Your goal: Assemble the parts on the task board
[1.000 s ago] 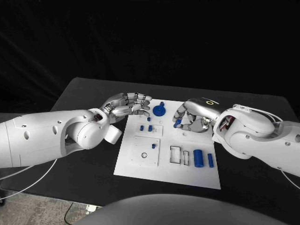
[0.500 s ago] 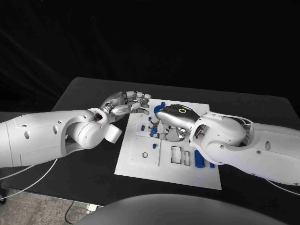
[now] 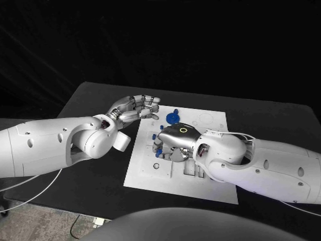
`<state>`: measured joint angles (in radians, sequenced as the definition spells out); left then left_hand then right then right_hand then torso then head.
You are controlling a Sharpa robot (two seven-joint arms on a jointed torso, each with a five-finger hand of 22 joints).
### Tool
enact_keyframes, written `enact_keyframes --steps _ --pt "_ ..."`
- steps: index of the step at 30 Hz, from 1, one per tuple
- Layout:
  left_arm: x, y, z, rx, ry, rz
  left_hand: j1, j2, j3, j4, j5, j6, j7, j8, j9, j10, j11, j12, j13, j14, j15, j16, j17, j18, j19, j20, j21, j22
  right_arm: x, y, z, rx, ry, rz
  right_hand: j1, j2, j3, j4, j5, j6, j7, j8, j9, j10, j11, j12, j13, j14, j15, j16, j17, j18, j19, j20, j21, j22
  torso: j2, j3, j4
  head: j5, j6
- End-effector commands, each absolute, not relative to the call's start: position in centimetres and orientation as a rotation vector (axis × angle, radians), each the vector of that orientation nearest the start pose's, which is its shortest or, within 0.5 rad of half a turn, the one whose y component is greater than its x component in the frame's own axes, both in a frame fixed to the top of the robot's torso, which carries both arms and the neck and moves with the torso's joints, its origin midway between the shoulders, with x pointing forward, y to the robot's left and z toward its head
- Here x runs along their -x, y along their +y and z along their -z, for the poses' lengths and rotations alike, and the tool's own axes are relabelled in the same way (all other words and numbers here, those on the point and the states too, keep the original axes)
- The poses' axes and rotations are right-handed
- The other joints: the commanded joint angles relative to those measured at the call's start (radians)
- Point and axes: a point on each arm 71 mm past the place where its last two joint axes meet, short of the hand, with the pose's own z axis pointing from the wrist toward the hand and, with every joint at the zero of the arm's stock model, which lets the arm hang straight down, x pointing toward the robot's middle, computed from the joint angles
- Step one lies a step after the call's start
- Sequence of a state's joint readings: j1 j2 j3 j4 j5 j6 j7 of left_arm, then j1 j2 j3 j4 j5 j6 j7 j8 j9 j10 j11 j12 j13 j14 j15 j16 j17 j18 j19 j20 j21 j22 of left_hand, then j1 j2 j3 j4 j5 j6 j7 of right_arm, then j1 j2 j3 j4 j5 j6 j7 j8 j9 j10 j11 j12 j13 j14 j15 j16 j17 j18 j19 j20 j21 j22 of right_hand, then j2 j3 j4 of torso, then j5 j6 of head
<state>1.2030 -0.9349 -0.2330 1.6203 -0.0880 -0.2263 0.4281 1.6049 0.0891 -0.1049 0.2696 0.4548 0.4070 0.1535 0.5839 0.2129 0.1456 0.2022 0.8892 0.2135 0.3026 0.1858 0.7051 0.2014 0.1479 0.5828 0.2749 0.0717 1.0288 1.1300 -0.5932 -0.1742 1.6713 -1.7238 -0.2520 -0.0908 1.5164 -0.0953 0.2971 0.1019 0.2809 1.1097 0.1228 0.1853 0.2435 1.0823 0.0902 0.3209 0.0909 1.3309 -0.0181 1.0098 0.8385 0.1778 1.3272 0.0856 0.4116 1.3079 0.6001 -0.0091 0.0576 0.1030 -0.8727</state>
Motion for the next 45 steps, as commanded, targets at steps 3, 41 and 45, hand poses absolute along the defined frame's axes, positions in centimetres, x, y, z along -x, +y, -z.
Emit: enact_keyframes --steps 3,41,45 --pt "-43.9 22.2 23.3 1.022 1.623 1.532 -0.007 -0.007 -0.016 0.001 -0.035 -0.023 0.022 0.021 -0.001 -0.014 0.001 0.013 -0.006 -0.01 -0.003 0.012 -0.004 0.015 -0.01 0.001 -0.003 -0.001 -38.2 -3.5 24.8 0.738 1.707 -0.914 0.005 -0.005 0.002 -0.006 0.005 -0.008 0.001 -0.006 -0.001 0.038 -0.028 -0.001 0.002 -0.007 0.004 -0.007 -0.003 -0.016 -0.005 0.0 -0.005 0.05 -0.001 -0.0007 -0.0005 -0.003 0.0" --pt "-43.8 21.9 24.0 1.036 1.677 1.554 -0.015 0.028 -0.043 -0.002 -0.033 -0.057 0.034 0.089 -0.01 -0.036 0.014 0.052 -0.028 -0.012 0.011 0.04 -0.016 0.011 0.002 0.007 -0.002 -0.003 -37.5 -2.6 27.3 0.688 1.778 -0.914 0.008 -0.006 0.008 -0.017 0.005 -0.016 0.004 -0.014 0.002 0.043 -0.026 -0.007 0.004 -0.016 0.005 -0.022 -0.017 -0.012 -0.019 0.0 -0.037 0.044 0.0 -0.0006 0.0011 -0.004 0.0" --pt "-43.8 21.9 24.0 1.036 1.678 1.554 -0.015 0.029 -0.043 -0.002 -0.03 -0.057 0.033 0.09 -0.01 -0.036 0.014 0.053 -0.029 -0.011 0.011 0.04 -0.016 0.011 0.002 0.007 -0.002 -0.003 -37.5 -2.6 27.3 0.69 1.773 -0.918 0.009 -0.006 0.009 -0.02 0.006 -0.014 0.004 -0.014 0.003 0.045 -0.026 -0.007 0.004 -0.016 0.005 -0.021 -0.015 -0.012 -0.019 0.0 -0.035 0.044 0.0 -0.0005 0.0005 -0.002 0.0"
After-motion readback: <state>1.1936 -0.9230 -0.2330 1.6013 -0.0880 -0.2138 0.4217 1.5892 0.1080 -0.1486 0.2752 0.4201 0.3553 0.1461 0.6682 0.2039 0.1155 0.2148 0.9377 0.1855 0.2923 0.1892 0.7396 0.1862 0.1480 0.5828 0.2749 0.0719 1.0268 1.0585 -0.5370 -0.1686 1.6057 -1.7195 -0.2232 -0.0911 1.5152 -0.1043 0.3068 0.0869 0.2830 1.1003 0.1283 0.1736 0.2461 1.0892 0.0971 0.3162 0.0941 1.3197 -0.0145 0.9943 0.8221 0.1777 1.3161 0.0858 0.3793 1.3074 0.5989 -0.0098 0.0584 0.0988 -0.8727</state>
